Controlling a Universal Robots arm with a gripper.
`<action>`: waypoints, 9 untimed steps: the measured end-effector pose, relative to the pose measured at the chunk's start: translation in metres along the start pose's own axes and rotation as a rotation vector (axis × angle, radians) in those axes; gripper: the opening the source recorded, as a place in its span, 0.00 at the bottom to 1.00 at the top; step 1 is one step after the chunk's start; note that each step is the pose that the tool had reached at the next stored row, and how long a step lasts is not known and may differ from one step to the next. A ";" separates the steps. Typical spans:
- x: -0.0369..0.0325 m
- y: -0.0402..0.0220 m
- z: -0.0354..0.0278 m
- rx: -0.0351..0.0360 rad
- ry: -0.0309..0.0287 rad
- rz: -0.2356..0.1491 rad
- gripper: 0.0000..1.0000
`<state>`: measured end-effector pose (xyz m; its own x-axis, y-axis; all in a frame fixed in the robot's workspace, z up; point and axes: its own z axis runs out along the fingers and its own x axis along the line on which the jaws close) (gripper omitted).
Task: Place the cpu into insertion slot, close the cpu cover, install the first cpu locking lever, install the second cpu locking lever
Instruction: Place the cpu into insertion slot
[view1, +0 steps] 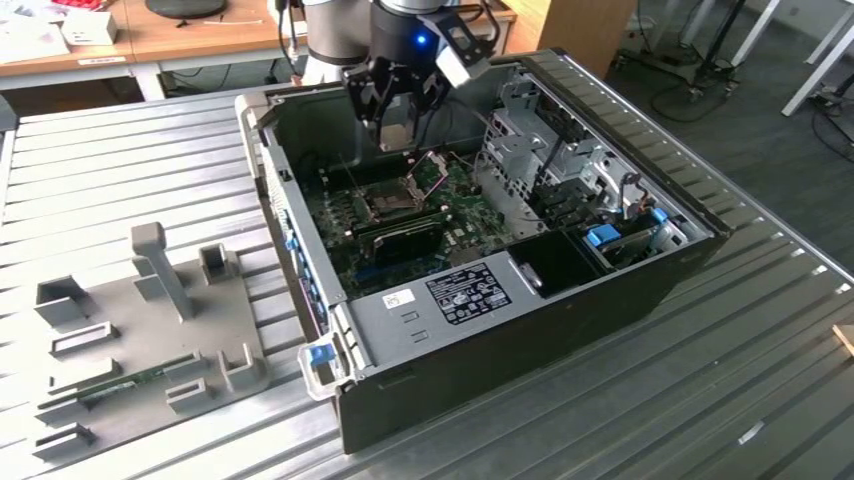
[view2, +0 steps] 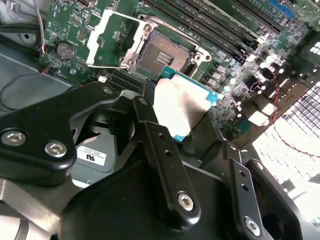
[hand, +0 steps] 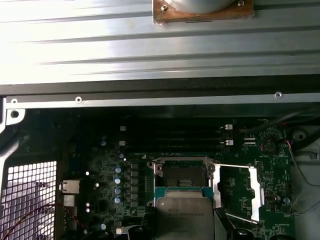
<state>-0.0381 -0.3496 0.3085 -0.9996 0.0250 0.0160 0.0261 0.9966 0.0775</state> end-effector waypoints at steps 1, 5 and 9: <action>0.0000 -0.0001 0.0009 0.0000 0.0000 0.000 0.54; -0.0001 -0.0004 0.0048 0.0001 0.0000 0.000 0.54; -0.0002 -0.0008 0.0109 0.0014 -0.0001 0.000 0.54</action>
<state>-0.0381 -0.3496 0.2976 -0.9996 0.0250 0.0160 0.0262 0.9968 0.0762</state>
